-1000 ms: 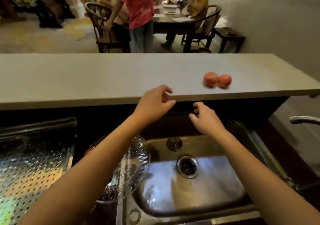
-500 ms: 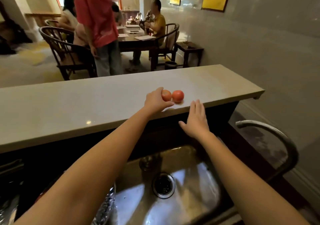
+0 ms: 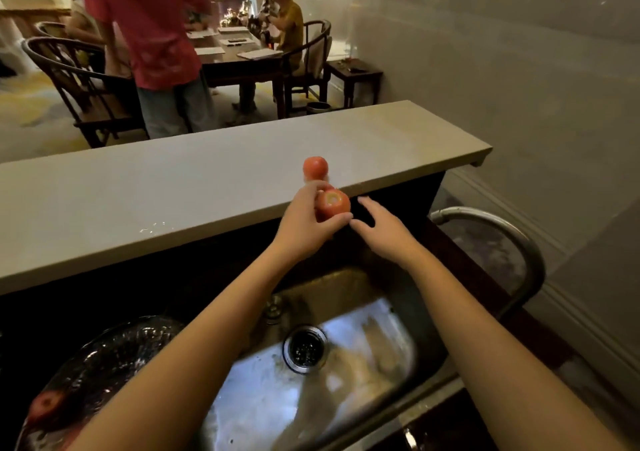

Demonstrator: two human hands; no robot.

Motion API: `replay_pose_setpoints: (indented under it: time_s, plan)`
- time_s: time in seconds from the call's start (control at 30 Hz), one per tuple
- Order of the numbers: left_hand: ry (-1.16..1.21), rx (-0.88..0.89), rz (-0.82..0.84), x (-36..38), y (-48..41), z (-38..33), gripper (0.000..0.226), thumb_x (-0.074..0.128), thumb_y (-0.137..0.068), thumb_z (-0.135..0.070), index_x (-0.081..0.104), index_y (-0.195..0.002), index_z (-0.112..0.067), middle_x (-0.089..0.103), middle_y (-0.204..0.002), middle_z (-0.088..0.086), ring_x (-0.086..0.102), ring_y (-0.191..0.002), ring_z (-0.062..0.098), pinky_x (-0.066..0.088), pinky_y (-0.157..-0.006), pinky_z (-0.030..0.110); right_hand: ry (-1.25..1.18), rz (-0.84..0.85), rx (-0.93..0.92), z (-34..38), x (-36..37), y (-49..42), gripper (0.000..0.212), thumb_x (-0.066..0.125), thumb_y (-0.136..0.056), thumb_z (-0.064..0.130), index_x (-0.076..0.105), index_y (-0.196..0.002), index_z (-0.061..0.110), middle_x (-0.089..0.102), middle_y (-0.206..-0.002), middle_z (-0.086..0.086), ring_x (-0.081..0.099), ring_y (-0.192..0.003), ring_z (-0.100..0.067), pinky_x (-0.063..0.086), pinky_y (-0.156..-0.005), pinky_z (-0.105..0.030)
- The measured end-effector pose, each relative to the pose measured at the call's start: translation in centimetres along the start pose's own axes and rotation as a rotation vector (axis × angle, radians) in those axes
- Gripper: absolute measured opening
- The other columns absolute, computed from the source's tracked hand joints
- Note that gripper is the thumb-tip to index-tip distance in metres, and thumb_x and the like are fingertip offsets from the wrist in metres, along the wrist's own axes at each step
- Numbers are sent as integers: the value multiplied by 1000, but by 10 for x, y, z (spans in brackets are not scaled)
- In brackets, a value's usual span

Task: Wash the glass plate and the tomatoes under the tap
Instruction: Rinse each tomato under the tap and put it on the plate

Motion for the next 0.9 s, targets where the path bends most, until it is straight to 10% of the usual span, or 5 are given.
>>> replay_pose_setpoints:
  time_s: [0.13,0.33,0.57,0.9]
  plan:
    - [304,-116,207,56,7,3,48,71,-78,-11,49,-120,-18,39,-124,15,58,-89,23,55,-59,20,117,-106,196,-44,-5,56,33,49,-93,25,60,-120,11,63,-119,-13,56,-112,-29,44,-89,-34]
    - [401,-273,338,134,5,19,43,72,-77,-9,47,-108,-25,51,-107,12,53,-91,21,49,-74,31,482,-139,491,-113,-2,103,29,39,-96,18,55,-116,5,59,-118,-14,55,-111,-32,46,-83,-39]
    - [402,-259,349,174,4,19,44,70,-77,-9,45,-108,-27,50,-104,1,54,-86,9,46,-65,17,212,-131,568,-160,17,112,25,39,-93,4,57,-110,1,61,-110,-22,58,-101,-38,48,-84,-39]
    - [387,-267,371,194,3,18,45,66,-81,-8,42,-113,-27,46,-118,9,53,-105,25,52,-81,32,-6,-390,492,-165,27,120,26,40,-97,18,61,-103,3,66,-90,-18,63,-84,-33,45,-70,-34]
Point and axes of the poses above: each hand's wrist, its own y-axis away from the middle knuckle, its own x-axis out of the palm, z = x × y, the point moved 1 cm from there along -y, towards the middle knuckle
